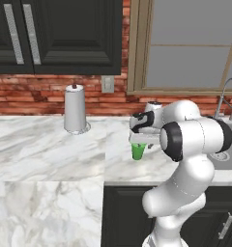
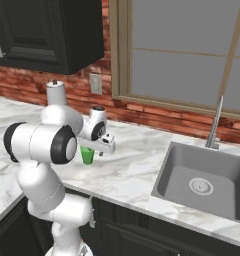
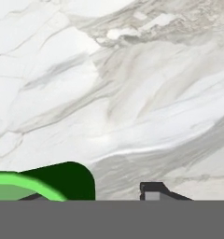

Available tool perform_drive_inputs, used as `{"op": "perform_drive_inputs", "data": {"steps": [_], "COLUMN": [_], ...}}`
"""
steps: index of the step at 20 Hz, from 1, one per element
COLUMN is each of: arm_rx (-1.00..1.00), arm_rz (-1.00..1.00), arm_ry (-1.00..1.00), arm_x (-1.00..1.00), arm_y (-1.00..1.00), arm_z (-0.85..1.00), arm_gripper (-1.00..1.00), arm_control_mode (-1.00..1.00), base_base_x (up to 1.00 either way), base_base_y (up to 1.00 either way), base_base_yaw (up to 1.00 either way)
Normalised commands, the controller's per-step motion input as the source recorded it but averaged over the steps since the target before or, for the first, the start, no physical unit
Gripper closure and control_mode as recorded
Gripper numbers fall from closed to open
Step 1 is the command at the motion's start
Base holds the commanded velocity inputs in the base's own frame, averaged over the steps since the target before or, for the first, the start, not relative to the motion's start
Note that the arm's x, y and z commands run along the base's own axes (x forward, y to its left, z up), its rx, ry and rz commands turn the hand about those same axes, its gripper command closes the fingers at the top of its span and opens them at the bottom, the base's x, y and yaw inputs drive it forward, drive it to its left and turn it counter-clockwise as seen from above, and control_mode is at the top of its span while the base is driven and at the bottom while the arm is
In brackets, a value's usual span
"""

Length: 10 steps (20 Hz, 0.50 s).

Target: Place the pitcher and cup on the dining counter for serving.

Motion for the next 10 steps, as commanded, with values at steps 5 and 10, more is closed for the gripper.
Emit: {"op": "perform_drive_inputs", "data": {"steps": [5, 10], "arm_rx": [0.07, 0.00], "arm_rz": [0.00, 0.00], "arm_ry": [0.00, 0.00], "arm_x": [0.01, 0.00], "arm_y": [0.00, 0.00], "arm_z": [-0.14, 0.00], "arm_gripper": [1.00, 1.00], "arm_control_mode": [-1.00, -1.00], "base_base_x": [0.00, 0.00], "base_base_y": [0.00, 0.00], "base_base_yaw": [0.00, 0.00]}}
